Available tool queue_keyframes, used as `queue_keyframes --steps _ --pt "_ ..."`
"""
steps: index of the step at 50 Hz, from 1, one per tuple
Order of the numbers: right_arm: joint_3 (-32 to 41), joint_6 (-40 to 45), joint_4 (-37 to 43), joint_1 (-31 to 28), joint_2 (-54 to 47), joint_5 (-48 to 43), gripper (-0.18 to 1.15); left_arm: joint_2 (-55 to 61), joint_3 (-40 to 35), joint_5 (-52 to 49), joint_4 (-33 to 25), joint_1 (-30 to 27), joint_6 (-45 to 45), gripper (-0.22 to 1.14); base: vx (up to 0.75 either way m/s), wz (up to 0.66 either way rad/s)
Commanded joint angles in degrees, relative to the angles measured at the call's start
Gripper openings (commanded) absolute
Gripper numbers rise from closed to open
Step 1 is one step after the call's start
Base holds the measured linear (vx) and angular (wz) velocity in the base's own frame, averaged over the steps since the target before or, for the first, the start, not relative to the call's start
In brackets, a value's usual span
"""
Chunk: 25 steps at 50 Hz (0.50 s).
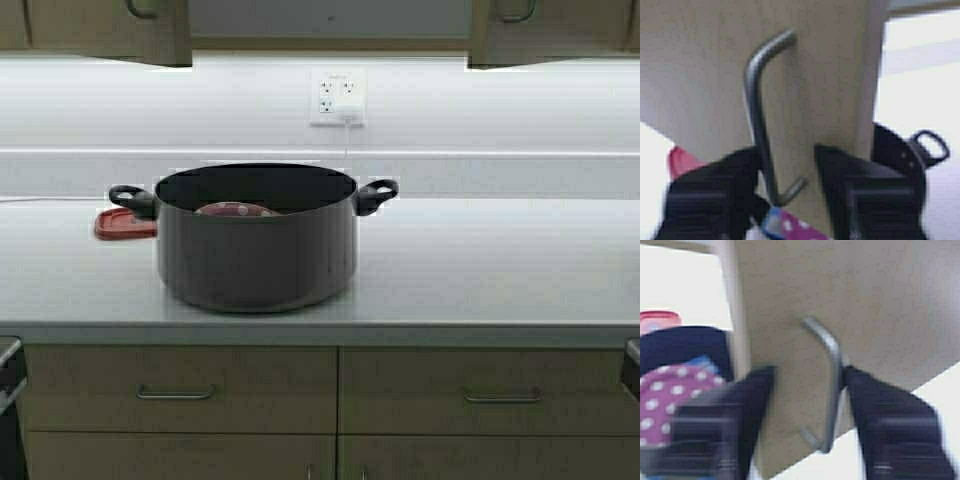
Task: Open the cabinet, put the pot inside, then close it
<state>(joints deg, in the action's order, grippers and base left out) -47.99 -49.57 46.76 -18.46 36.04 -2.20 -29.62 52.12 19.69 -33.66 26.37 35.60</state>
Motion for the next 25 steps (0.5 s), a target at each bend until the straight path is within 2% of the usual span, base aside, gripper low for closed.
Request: queue_keyframes --steps 1,8,12,15,19,21,23,25 --pt "-1.0 -0.1 -0.9 1.4 6.4 6.9 1.03 -4.5 0.6 -0.8 0.7 1.7 -0.3 0.98 0.00 0.00" --pt "-1.5 0.7 -2.5 2.8 11.2 17.0 1.00 -9.4 2.4 -4.0 0.7 1.8 -0.8 0.93 -0.01 0.00" --pt "-0.4 3.3 -2.1 1.9 11.9 21.0 0.88 -11.4 1.9 -8.3 0.6 3.3 -1.3 0.82 -0.02 0.00" --pt "0.4 6.1 -2.0 0.0 11.1 22.1 0.69 -11.4 0.6 -11.0 0.6 6.2 -1.8 0.62 -0.02 -0.01" --pt "2.3 8.5 -2.3 -4.2 9.1 21.1 0.30 -9.5 -1.7 -11.9 0.7 10.5 -2.3 0.14 -0.02 0.00" --pt "3.2 8.8 -2.6 -6.7 7.9 19.7 0.09 -8.0 -2.6 -11.3 0.7 12.1 -2.1 -0.05 -0.03 0.01" --pt "4.0 8.5 -3.0 -9.2 6.4 17.2 -0.06 -6.1 -3.6 -9.8 0.8 13.4 -2.3 -0.14 -0.03 0.01" --pt "4.8 8.5 -3.4 -11.8 4.7 13.9 -0.09 -3.9 -4.4 -7.8 0.7 14.6 -2.5 -0.11 -0.04 0.01"
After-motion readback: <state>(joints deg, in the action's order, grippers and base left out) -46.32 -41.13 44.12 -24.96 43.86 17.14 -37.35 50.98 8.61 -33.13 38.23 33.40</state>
